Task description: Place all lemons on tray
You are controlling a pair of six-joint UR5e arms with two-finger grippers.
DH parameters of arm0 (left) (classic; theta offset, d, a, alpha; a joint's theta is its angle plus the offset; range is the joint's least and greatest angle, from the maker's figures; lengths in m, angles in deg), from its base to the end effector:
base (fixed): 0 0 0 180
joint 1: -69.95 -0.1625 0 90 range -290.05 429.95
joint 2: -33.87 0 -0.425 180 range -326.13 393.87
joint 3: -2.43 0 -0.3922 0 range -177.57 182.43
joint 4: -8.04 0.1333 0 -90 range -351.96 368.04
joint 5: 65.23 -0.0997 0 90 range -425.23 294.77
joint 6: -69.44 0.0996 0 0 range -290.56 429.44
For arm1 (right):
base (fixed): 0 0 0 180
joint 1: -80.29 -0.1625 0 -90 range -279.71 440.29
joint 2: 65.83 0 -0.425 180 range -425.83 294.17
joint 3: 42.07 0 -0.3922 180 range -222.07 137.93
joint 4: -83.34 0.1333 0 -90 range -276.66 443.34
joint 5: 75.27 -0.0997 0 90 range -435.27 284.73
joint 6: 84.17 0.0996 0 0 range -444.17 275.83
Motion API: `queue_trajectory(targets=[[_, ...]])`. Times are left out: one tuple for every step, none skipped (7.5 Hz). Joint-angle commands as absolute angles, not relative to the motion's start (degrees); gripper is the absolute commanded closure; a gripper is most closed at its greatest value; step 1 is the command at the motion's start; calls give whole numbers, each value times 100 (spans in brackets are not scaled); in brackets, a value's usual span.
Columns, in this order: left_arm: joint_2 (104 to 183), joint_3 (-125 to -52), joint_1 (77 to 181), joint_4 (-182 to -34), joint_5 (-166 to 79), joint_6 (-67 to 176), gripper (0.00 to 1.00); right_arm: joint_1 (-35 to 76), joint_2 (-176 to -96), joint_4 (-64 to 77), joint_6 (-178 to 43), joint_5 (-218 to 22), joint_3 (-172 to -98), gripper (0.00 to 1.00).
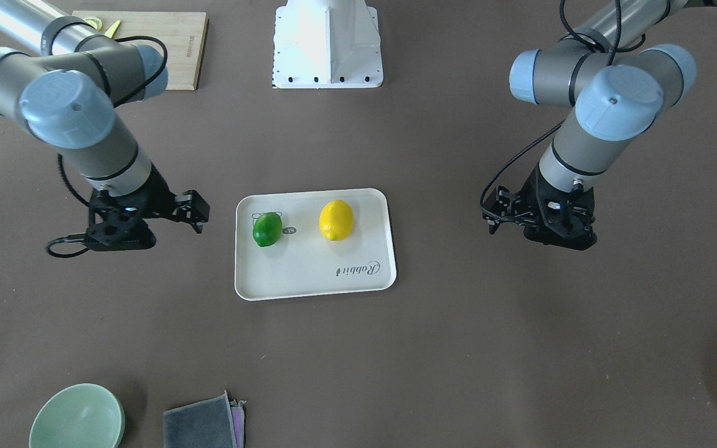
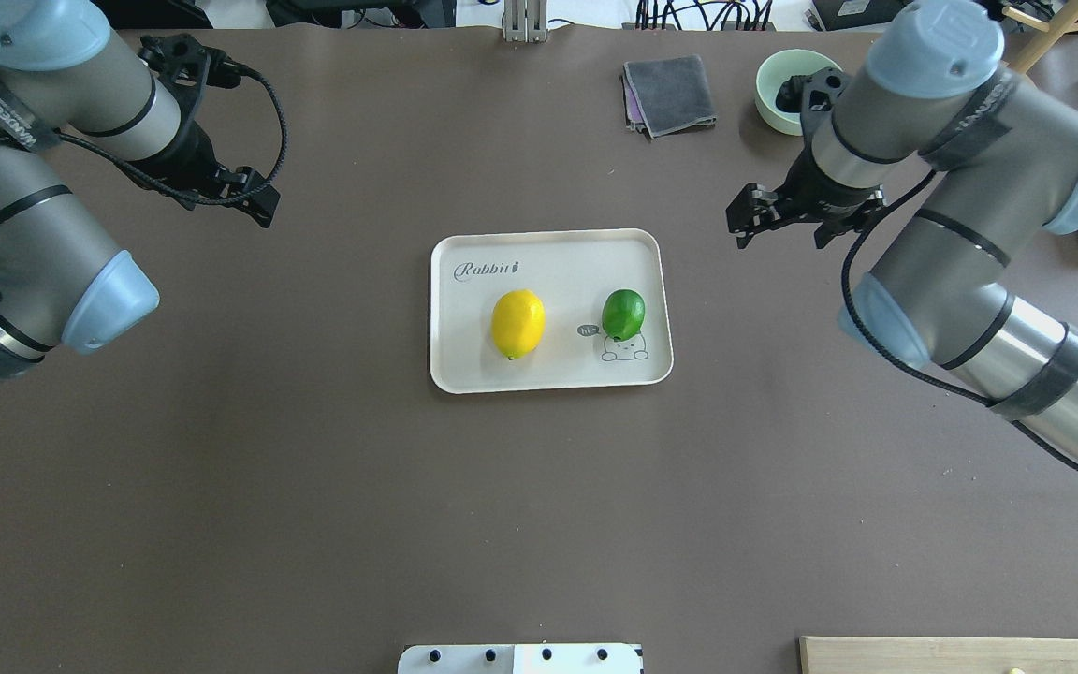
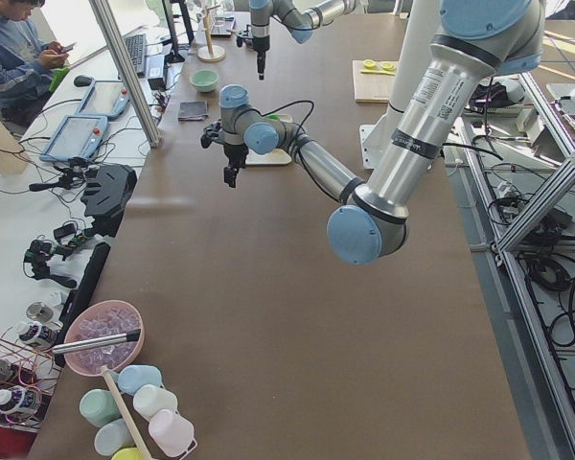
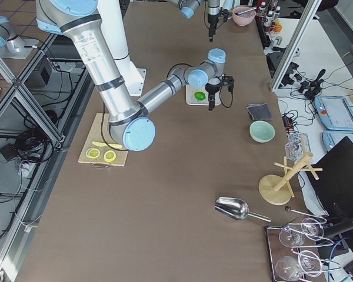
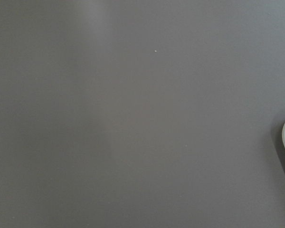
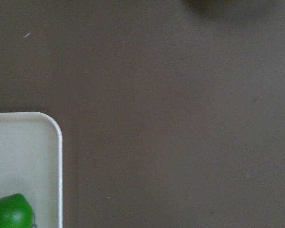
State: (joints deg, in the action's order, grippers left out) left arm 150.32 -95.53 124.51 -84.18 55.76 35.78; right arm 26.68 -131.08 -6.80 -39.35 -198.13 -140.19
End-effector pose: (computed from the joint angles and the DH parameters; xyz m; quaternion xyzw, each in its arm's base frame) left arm 0.3065 -0.5721 0.3304 0.1056 0.3806 0.0982 0.9134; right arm -0.3138 -0.5594 0.3521 0.0285 -0.3819 -0.0118 0.9237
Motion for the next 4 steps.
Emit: queue_trajectory(targets=[[14350, -10021, 13144, -7995, 5702, 4698, 3, 1513, -13961, -860, -6008, -20119, -14024, 0], [13929, -10067, 13678, -8011, 6103, 5460, 3, 907, -14392, -860, -6888, -20452, -13946, 0], [13429, -10067, 14075, -8029, 6394, 6233, 3, 397, -14779, -860, -7706, -20560, -13893, 0], [13058, -10084, 14227, -8055, 6423, 6511, 3, -17, -15122, -860, -8201, -20561, -13866, 0]])
